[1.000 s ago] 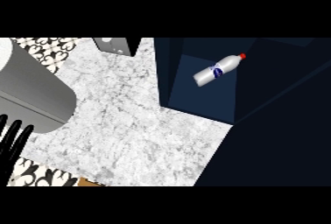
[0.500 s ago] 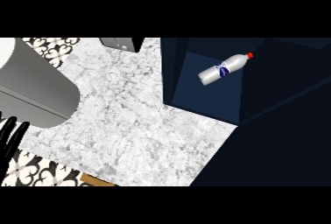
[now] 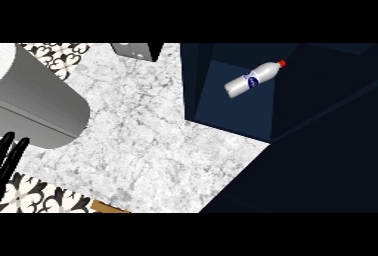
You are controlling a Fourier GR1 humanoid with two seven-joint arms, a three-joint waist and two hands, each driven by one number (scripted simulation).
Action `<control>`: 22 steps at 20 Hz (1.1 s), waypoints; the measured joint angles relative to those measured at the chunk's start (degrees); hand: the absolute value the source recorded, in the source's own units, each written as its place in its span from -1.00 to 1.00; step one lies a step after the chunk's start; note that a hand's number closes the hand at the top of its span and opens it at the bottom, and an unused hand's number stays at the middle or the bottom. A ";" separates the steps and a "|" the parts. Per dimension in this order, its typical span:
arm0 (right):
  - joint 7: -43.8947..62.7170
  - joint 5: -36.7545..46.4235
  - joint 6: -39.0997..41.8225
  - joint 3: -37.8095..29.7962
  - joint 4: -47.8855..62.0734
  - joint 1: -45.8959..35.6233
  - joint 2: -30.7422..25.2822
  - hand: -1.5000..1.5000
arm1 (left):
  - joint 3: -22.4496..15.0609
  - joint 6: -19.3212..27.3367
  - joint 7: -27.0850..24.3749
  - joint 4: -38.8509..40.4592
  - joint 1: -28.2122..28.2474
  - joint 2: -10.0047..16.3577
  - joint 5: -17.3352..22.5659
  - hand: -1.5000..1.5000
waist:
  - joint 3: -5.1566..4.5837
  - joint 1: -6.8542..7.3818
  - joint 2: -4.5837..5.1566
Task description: Pick up the bottled water, place it into the cabinet and close the cabinet
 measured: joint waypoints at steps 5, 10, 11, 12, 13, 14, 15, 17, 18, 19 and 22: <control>4.93 -0.25 -0.32 -1.69 4.93 -8.87 2.13 1.00 | 0.38 -0.13 0.15 0.87 0.00 -0.01 0.45 -1.00 | -0.01 -0.66 -0.56; 9.65 -0.35 -2.08 -3.10 11.57 -17.23 5.65 1.00 | 0.68 -0.31 0.37 1.41 0.18 0.08 0.84 -1.00 | 0.25 -1.21 -0.86; 10.48 -0.51 -2.41 -3.47 13.05 -18.84 6.42 1.00 | 0.80 -0.27 0.36 1.62 0.14 0.05 0.90 -1.00 | 0.29 -1.40 -0.88; 11.35 -0.57 -2.93 -3.86 14.51 -20.39 7.30 1.00 | 0.96 -0.31 0.36 1.80 0.14 0.07 1.00 -1.00 | 0.34 -1.52 -0.92; 12.25 -0.69 -3.48 -4.36 16.31 -22.07 8.22 1.00 | 1.11 -0.34 0.35 1.92 0.14 0.09 1.08 -1.00 | 0.41 -1.67 -0.97; 13.38 -0.29 -4.81 -4.78 18.40 -24.02 9.62 1.00 | 1.07 -0.39 0.37 2.21 0.14 -0.02 1.15 -1.00 | 0.47 -1.93 -0.96; 14.51 0.21 -6.18 -5.38 20.69 -26.06 10.96 1.00 | 1.27 -0.39 0.27 2.36 0.15 -0.08 1.25 -1.00 | 0.57 -2.02 -0.99; 16.65 1.06 -8.96 -6.74 25.34 -30.48 13.32 1.00 | 1.58 -0.51 0.33 2.71 0.25 0.03 1.44 -1.00 | 0.79 -2.33 -1.03; 17.47 1.42 -10.34 -7.43 27.82 -32.78 14.10 1.00 | 1.72 -0.75 0.25 2.92 0.51 0.03 1.50 -1.00 | 0.89 -2.41 -1.09; 18.04 1.71 -11.87 -8.07 30.29 -35.06 14.71 1.00 | 1.84 -1.05 0.26 3.12 0.73 0.09 1.67 -1.00 | 0.99 -2.52 -1.13; 18.64 3.15 -17.03 -10.47 37.31 -42.26 15.98 1.00 | 2.16 -1.34 0.08 3.51 1.09 -0.07 1.90 -1.00 | 1.17 -2.95 -1.18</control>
